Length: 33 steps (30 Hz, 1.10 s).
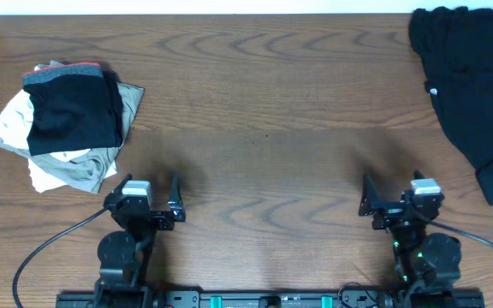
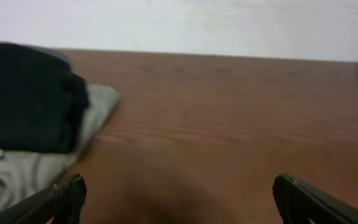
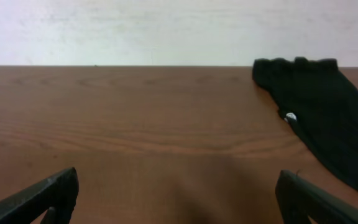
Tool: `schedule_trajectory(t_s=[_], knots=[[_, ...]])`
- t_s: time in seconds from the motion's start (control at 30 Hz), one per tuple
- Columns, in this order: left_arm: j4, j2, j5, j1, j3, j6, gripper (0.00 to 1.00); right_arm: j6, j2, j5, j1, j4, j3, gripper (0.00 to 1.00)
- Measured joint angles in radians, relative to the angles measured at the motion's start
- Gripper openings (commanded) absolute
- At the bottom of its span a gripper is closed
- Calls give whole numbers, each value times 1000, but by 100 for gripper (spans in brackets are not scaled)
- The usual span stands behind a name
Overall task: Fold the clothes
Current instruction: 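Reach the right gripper to the black T-shirt and grasp it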
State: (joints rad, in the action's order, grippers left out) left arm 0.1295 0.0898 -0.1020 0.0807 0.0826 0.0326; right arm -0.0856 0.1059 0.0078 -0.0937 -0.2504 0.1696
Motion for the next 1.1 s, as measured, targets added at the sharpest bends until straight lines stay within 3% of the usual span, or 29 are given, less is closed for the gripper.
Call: schedule_trajectory(t_s=[0.27,0.43,0.6,0.73,0.87,1.1], knots=[[287,209,-83,0,314,39,98,-9,394,14,0,-250,395,99],[558,374,-101,0,582,45,98,-10,689,2,0,-422,603,99],[677,480,-106,0,732,46,98,-11,877,-36,0,-421,700,99],[701,491,-106,0,739,46,98,-71,954,67,34,-380,704,99],[703,492,-106,0,739,46,98,-153,1000,169,192,-334,704,99],[714,492,-109,0,739,46,98,-218,1085,219,616,-189,711,98]])
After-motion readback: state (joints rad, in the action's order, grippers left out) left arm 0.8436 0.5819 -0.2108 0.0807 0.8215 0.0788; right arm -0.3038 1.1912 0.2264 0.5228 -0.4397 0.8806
